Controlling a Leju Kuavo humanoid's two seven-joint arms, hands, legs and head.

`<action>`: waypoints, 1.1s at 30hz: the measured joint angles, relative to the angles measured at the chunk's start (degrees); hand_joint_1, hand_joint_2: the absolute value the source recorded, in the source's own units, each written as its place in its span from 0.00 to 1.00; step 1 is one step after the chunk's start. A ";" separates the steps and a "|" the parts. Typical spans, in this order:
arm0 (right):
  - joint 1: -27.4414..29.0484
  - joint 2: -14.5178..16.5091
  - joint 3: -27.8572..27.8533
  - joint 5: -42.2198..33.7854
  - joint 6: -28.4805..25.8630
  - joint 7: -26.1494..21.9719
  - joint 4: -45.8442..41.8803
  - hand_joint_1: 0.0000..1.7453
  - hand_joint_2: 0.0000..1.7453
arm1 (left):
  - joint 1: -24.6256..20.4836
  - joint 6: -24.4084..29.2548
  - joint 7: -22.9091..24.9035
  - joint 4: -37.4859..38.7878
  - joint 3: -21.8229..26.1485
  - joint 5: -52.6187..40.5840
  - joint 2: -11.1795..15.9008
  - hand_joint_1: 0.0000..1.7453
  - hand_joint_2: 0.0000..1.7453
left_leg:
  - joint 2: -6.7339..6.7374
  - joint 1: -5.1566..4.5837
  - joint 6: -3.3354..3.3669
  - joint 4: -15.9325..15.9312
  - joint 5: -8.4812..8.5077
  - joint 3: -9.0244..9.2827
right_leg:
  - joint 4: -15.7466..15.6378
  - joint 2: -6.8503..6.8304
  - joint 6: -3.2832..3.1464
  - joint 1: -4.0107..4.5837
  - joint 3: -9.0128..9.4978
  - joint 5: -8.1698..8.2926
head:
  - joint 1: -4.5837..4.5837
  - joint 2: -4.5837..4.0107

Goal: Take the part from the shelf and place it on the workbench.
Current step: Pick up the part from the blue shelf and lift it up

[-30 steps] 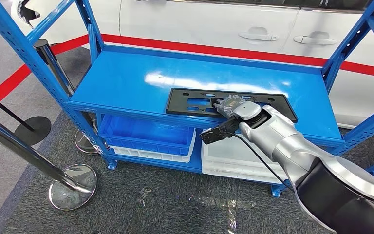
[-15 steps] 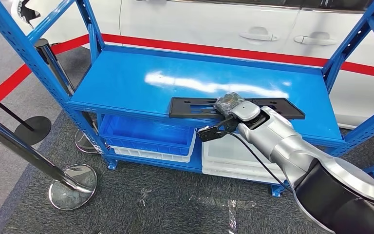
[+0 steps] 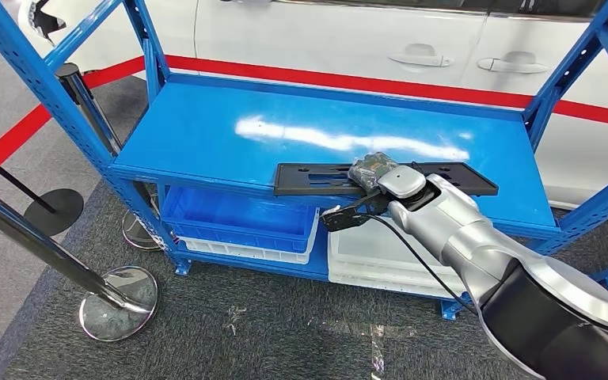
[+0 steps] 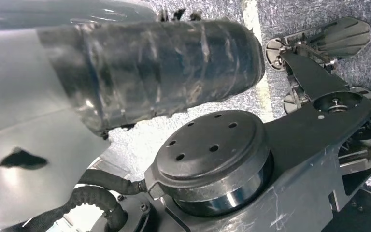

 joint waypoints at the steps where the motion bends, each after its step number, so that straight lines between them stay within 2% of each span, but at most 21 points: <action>1: 0.00 0.00 -0.04 0.05 -0.67 -0.07 0.00 1.00 1.00 | 0.02 0.02 0.00 -0.14 0.00 0.04 0.00 0.00 0.00 | 0.00 0.00 0.00 0.00 0.00 0.00 | 0.00 0.00 0.00 0.00 0.00 0.00 | 0.00 0.00; 6: -0.05 -0.03 -0.71 0.28 -8.25 -1.77 -0.14 1.00 1.00 | 0.14 0.32 -0.13 -0.84 0.00 0.61 0.02 0.00 0.00 | -0.02 0.00 0.00 0.00 0.00 -0.04 | 0.02 0.01 0.00 -0.01 0.01 0.01 | 0.00 0.00; 10: -1.68 0.50 -1.28 1.36 -17.50 -4.31 -1.55 1.00 1.00 | 0.31 0.78 -0.17 -1.91 0.00 0.83 0.26 0.00 1.00 | -0.03 0.00 0.00 0.00 0.01 -0.11 | 0.09 0.01 0.00 0.00 -0.03 0.01 | 0.01 0.00; 12: -3.79 1.32 -1.62 2.38 -20.41 -5.38 -3.10 1.00 1.00 | 0.32 0.89 -0.22 -2.39 0.00 0.85 0.46 0.00 1.00 | -0.01 0.00 0.00 0.00 0.01 -0.11 | 0.11 0.06 -0.01 0.00 -0.06 0.01 | 0.00 0.00; 14: -6.39 2.22 -1.98 3.21 -20.62 -5.88 -5.29 1.00 1.00 | 0.31 0.95 -0.27 -2.93 -0.02 0.84 0.70 0.00 1.00 | -0.01 0.00 -0.02 -0.01 0.02 -0.11 | 0.11 0.06 -0.02 0.03 -0.08 0.00 | 0.00 0.00; 21: -13.62 4.22 -3.11 3.63 -15.52 -6.96 -14.68 1.00 1.00 | 0.41 1.63 0.01 -4.94 -0.02 0.89 1.55 0.00 1.00 | -0.05 0.06 -0.08 -0.02 0.05 -0.13 | 0.12 -0.02 -0.10 0.07 -0.08 -0.06 | 0.00 0.00; 33: -16.88 4.31 -3.52 1.15 -11.70 -7.34 -28.10 1.00 1.00 | 0.76 2.90 1.77 -7.63 -0.02 1.89 2.46 0.00 1.00 | -0.03 0.05 -0.08 0.00 0.05 -0.12 | 0.10 -0.01 -0.10 0.04 -0.08 -0.06 | 0.01 0.00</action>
